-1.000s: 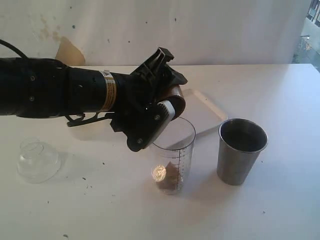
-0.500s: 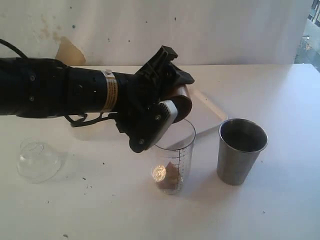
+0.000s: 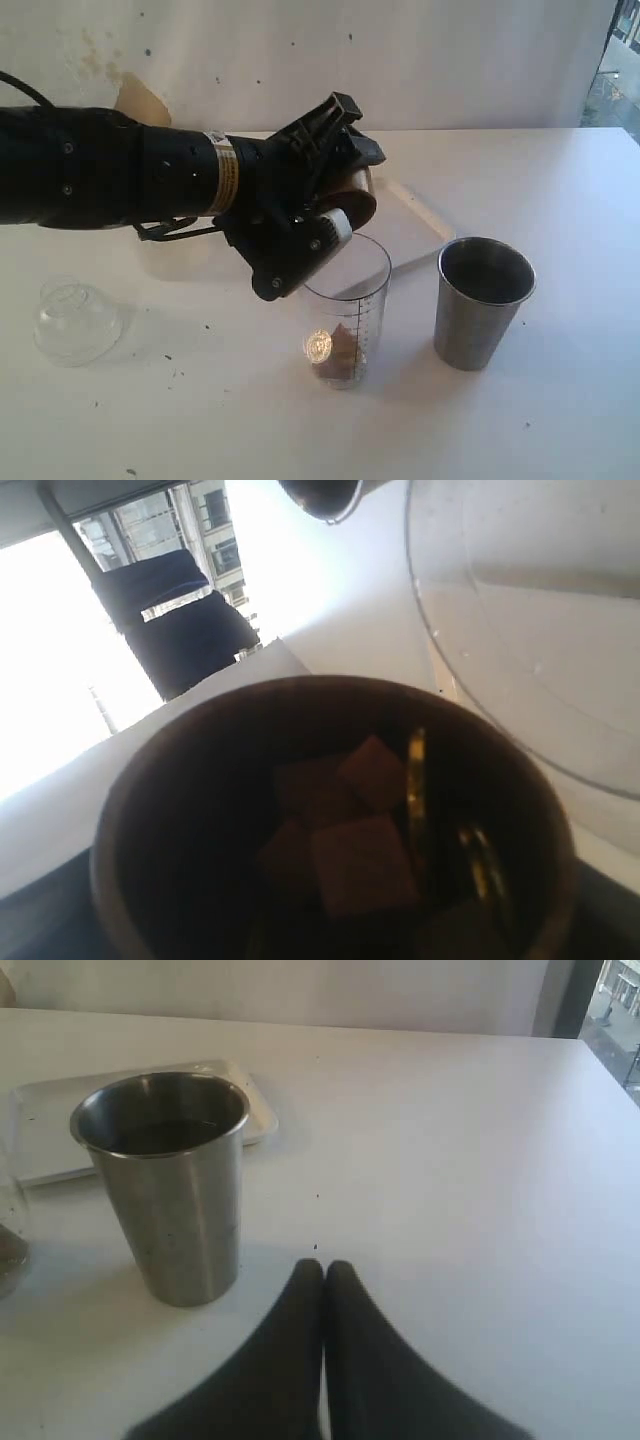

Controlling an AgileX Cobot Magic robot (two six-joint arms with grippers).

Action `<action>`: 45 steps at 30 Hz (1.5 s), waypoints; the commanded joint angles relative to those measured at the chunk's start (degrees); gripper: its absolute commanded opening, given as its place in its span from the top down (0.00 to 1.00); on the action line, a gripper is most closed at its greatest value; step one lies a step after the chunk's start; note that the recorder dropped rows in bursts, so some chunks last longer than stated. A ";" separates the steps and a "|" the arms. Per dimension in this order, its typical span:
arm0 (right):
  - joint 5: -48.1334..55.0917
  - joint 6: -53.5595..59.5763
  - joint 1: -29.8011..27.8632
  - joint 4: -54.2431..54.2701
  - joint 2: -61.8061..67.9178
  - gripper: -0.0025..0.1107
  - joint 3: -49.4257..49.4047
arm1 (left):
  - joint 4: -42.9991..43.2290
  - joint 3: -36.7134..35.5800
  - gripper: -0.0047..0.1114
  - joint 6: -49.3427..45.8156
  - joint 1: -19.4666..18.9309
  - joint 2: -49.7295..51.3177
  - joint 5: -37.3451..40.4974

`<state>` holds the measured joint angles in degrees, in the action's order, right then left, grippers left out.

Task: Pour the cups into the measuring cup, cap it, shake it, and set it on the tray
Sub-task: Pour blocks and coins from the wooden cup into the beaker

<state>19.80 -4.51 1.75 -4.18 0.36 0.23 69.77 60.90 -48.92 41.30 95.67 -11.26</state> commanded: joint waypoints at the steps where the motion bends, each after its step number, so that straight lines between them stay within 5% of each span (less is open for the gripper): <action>1: -0.17 -0.28 0.06 -0.32 -0.36 0.98 -0.23 | -0.73 0.57 0.96 -1.05 2.32 -0.24 2.63; 38: -0.17 -0.28 0.06 -0.32 -0.36 0.98 -0.23 | -0.14 0.57 0.96 -9.19 2.81 -0.24 4.85; 45: -0.17 -0.28 0.06 -0.32 -0.36 0.98 -0.23 | -18.00 0.57 0.96 0.73 2.81 -0.24 -5.63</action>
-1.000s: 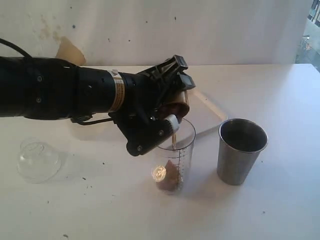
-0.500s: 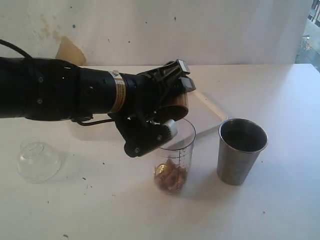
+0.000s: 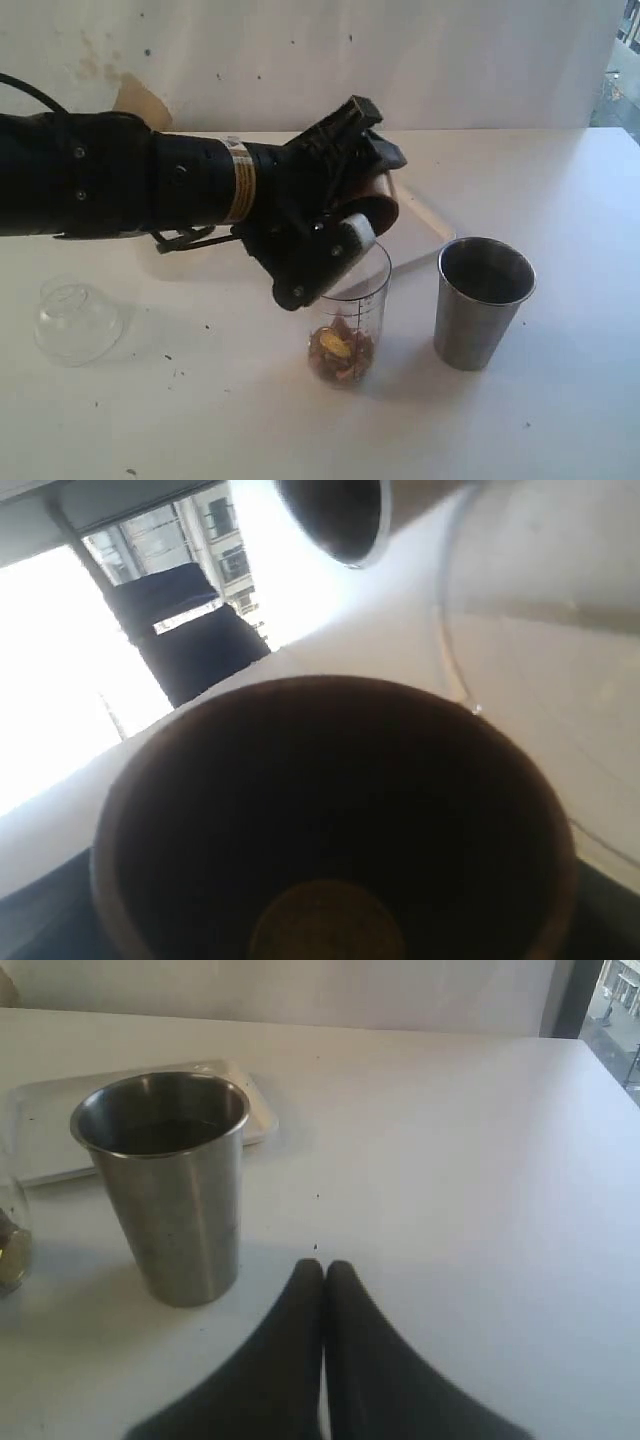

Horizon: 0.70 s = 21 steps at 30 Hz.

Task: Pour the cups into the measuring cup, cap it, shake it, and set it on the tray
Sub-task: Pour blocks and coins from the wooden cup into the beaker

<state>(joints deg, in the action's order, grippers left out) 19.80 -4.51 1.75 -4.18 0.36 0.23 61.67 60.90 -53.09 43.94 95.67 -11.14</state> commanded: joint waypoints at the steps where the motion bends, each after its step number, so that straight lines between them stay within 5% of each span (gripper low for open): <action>1: -0.17 -0.28 0.06 -0.32 -0.36 0.98 -0.23 | -12.31 0.57 0.96 6.34 0.16 -0.24 -6.81; 11: -0.17 -0.28 0.06 -0.32 -0.36 0.98 -0.23 | -11.09 0.57 0.96 10.25 0.16 -0.24 -6.70; 21: -0.17 -0.28 0.06 -0.32 -0.36 0.98 -0.23 | -6.37 0.46 0.96 -16.59 0.16 -0.24 -2.48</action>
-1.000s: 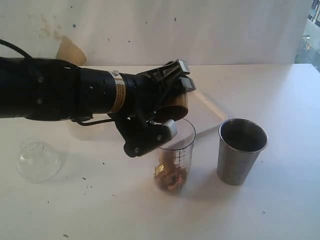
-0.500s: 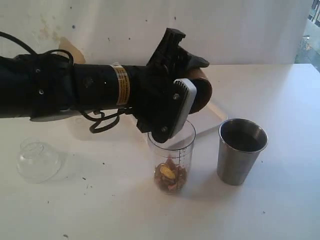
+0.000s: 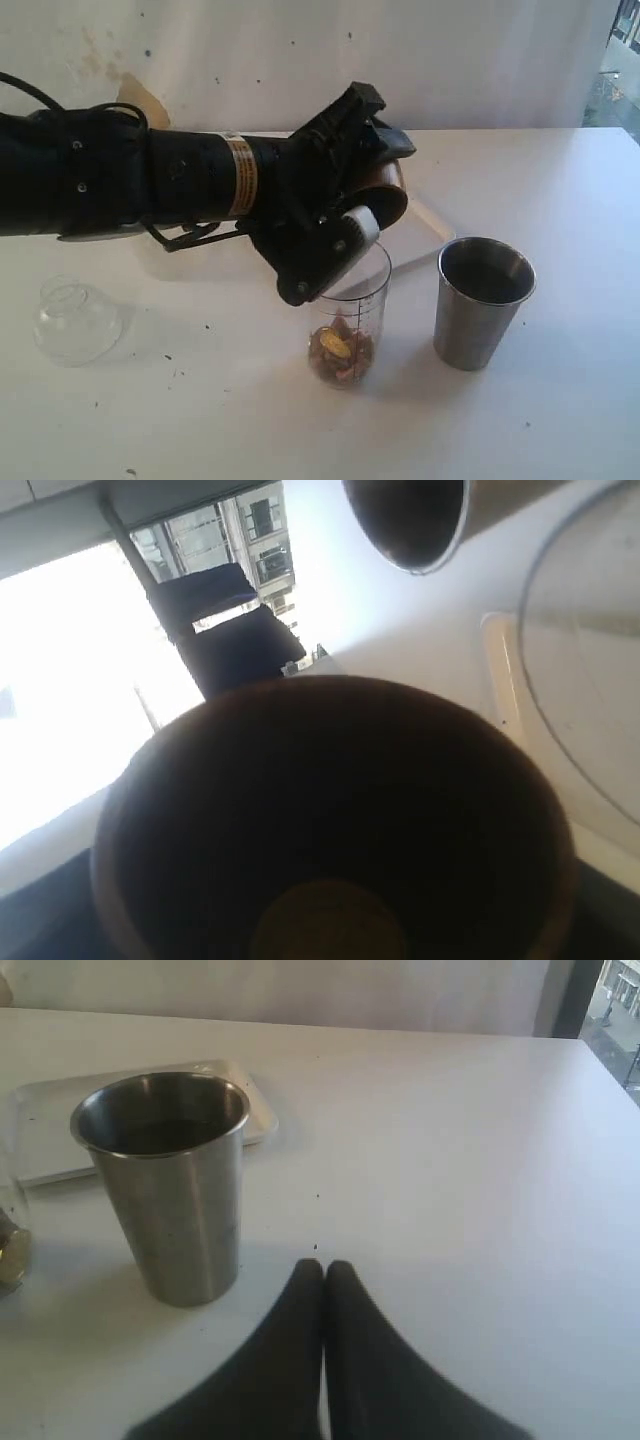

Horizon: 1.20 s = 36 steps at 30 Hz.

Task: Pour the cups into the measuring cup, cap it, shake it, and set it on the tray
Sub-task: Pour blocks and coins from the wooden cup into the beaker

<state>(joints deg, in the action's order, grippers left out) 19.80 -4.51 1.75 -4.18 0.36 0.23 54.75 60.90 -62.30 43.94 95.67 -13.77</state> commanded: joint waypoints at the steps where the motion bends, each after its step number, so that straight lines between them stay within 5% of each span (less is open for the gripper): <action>1: -0.17 -0.28 0.06 -0.32 -0.36 0.98 -0.23 | 0.56 0.46 0.96 -7.38 0.16 -0.24 0.16; 36: -0.17 -0.28 0.06 -0.32 -0.36 0.98 -0.23 | 2.27 -0.41 0.96 -10.53 2.46 -2.53 7.44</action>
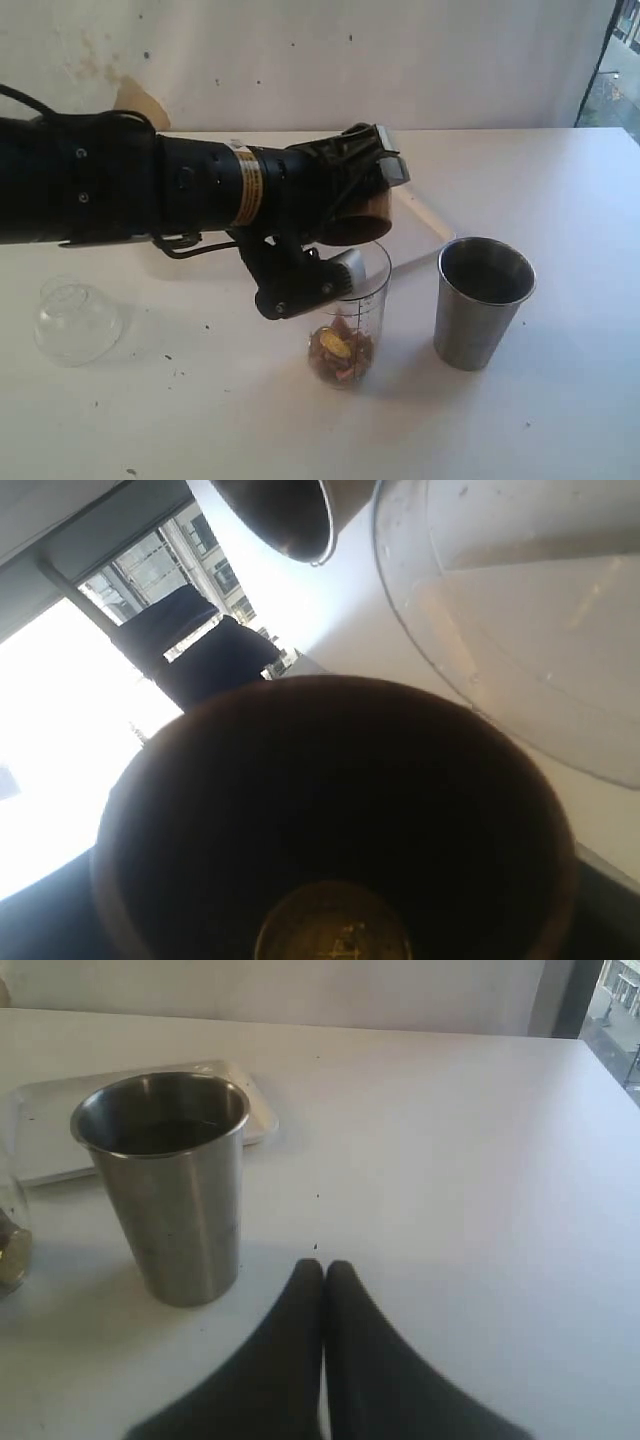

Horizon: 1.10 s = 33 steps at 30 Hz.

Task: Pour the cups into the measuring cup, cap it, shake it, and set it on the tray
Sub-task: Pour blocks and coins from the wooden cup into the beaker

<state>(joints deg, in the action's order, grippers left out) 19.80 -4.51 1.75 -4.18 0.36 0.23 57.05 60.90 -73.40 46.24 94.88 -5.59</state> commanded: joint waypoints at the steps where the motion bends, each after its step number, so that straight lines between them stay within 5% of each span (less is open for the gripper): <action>1: -0.17 -0.28 0.06 -0.32 -0.36 0.98 -0.23 | -0.03 -0.90 0.96 0.57 0.16 -1.75 -0.85; 33: -0.17 -0.28 0.06 -0.32 -0.36 0.98 -0.23 | -8.65 -3.50 0.96 0.27 0.38 -1.84 -5.29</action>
<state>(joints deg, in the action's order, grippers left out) 19.80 -4.51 1.75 -4.18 0.36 0.23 50.76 57.01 -73.40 46.27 93.77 -10.36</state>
